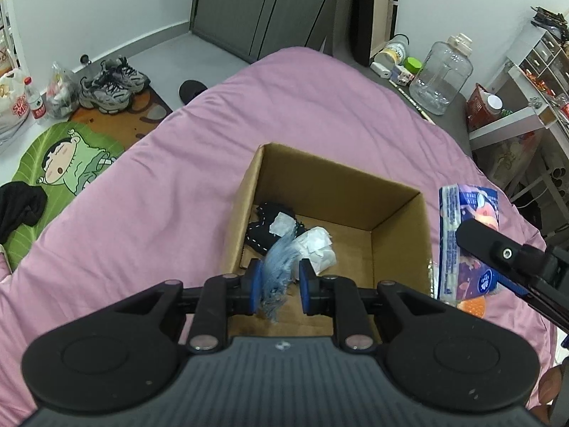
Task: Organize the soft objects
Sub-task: 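Carry grey knit plush and blue tissue pack over the box, then open both tools to drop knit plush and tissue pack into box, then move both tools back toward the burger plush and stuffing bag, then close left tool on stuffing bag while right tool closes on burger plush, then carry stuffing bag in left tool while right tool carries burger plush over box, then open both tools to drop stuffing bag and burger plush into box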
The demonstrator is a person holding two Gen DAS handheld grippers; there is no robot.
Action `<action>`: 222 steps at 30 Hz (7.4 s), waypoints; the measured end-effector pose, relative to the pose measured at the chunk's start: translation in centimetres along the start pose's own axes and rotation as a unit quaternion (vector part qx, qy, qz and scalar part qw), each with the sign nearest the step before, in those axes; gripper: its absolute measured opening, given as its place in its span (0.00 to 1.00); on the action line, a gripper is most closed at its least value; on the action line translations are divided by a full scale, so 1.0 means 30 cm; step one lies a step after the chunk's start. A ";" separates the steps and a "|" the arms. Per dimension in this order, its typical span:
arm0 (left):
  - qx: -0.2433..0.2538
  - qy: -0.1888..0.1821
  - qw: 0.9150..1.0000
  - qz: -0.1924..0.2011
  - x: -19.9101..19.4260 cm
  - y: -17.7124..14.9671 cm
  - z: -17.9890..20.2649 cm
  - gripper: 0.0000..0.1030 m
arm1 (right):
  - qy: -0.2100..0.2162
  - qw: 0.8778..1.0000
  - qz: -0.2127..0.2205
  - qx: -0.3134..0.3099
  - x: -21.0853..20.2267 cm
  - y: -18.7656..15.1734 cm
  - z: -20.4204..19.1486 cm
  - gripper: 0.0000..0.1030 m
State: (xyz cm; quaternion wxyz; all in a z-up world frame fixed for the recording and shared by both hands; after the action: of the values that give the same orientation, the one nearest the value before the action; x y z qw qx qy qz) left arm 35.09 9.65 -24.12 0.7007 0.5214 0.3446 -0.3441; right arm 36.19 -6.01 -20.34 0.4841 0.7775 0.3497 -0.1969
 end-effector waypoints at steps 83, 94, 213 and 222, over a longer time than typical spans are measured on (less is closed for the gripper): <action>0.085 0.023 0.995 0.050 -0.197 0.011 0.506 0.99 | -0.051 0.991 -0.005 0.121 -0.295 0.103 0.534 0.94; 0.104 0.005 0.994 0.036 -0.079 0.011 0.632 0.93 | -0.061 0.984 -0.032 0.163 -0.231 0.091 0.629 0.75; -0.041 -0.034 0.999 0.001 -0.074 -0.114 -0.026 0.38 | 0.009 0.998 -0.069 0.007 -0.089 -0.143 -0.041 0.20; -0.070 -0.026 0.997 -0.010 -0.075 -0.112 -0.014 0.61 | 0.006 0.999 -0.032 -0.034 -0.048 -0.095 -0.046 0.43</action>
State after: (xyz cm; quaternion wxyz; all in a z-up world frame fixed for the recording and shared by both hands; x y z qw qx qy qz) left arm 31.02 9.59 -23.97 0.7406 0.4585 0.3546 -0.3399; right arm 33.08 -4.46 -20.53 0.5015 0.7501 0.3843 -0.1953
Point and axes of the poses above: each gripper's, at about its wrist camera, not at the fingertips, and x roughly the way its jaws point, z to its right, y to its top, the point moved 7 cm from there along x, roughly the way its jaws point, and after that the axes turned 6 degrees about x, right-handed, at the moved point
